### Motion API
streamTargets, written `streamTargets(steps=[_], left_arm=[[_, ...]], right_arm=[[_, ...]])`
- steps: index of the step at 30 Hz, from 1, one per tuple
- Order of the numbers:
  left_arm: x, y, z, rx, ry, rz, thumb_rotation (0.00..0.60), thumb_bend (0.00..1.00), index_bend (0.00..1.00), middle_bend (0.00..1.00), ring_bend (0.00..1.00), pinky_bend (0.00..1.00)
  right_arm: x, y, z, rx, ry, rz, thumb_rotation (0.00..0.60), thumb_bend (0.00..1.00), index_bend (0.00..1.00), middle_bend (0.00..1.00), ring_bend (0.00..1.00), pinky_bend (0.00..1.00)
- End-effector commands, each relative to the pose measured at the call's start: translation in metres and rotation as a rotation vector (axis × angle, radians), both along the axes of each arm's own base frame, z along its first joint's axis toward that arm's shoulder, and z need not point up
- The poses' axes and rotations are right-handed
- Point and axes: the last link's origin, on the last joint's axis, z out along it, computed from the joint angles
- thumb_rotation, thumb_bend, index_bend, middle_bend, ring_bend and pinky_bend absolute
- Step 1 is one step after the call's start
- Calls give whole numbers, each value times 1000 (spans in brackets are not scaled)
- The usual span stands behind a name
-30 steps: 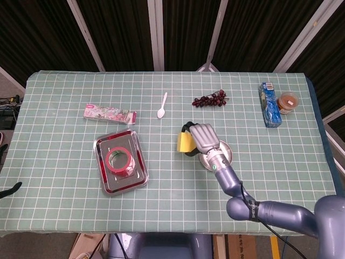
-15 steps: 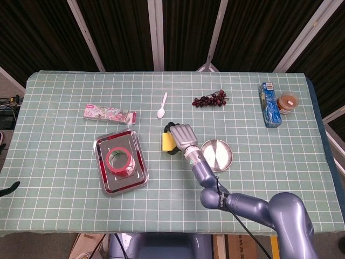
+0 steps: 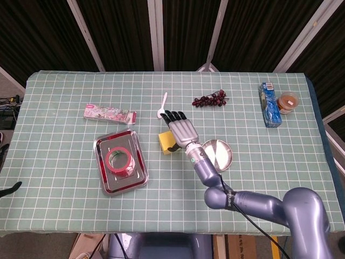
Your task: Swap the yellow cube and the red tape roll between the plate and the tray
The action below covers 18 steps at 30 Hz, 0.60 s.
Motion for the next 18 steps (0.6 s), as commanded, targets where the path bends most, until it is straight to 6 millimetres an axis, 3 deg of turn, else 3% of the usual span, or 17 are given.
streamTargets(steps=[1, 5, 10, 14, 18], left_arm=[[6, 2, -5, -6, 4, -57, 600, 13, 103, 0, 0, 53], [15, 3, -13, -48, -9, -104, 600, 6, 104, 0, 0, 51], [45, 27, -12, -108, -31, -169, 600, 0, 101, 0, 0, 62], [66, 56, -20, -279, -50, -132, 600, 0, 69, 0, 0, 62], [92, 84, -39, -404, -51, -129, 600, 0, 64, 0, 0, 39]], right_arm=[[-37, 16, 72, -126, 70, -14, 600, 24, 0, 0, 0, 35], [-112, 71, 137, -222, 152, -108, 600, 23, 0, 0, 0, 35], [-194, 149, 172, -263, 100, -238, 600, 24, 0, 0, 0, 36], [-224, 193, 178, -244, 67, -268, 600, 24, 0, 0, 0, 26], [-233, 217, 180, -250, 52, -274, 600, 23, 0, 0, 0, 20]])
